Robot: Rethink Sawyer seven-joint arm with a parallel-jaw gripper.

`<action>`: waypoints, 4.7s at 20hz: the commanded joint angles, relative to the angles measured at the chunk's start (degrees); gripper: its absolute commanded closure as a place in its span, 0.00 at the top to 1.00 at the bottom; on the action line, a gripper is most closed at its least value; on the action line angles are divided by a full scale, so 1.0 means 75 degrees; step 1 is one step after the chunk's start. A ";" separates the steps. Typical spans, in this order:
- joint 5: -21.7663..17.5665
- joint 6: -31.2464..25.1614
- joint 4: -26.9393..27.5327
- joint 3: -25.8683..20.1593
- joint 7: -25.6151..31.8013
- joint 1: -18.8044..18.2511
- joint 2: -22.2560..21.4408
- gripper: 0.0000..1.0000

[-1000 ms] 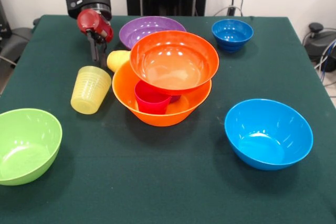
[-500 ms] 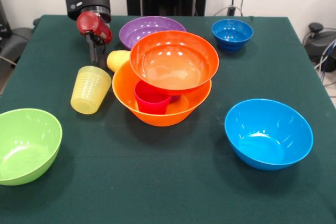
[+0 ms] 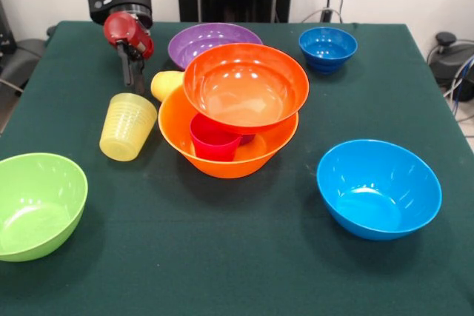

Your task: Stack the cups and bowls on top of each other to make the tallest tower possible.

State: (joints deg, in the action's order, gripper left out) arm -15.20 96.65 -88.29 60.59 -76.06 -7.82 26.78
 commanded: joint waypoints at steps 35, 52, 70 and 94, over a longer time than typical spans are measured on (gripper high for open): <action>0.0317 -0.0405 0.1163 -0.0775 -0.0171 -0.0010 -0.0379 1.00; 0.0274 -0.0746 0.1540 -0.0863 -0.0259 0.0029 -0.0546 1.00; 0.0912 -0.0624 0.1723 -0.1155 0.0147 -0.0018 -0.0060 1.00; 0.1618 -0.0257 0.2369 -0.0996 0.0231 -0.0225 0.0745 1.00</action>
State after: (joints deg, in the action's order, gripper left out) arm -5.62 97.55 -81.16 60.86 -76.06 -8.89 28.10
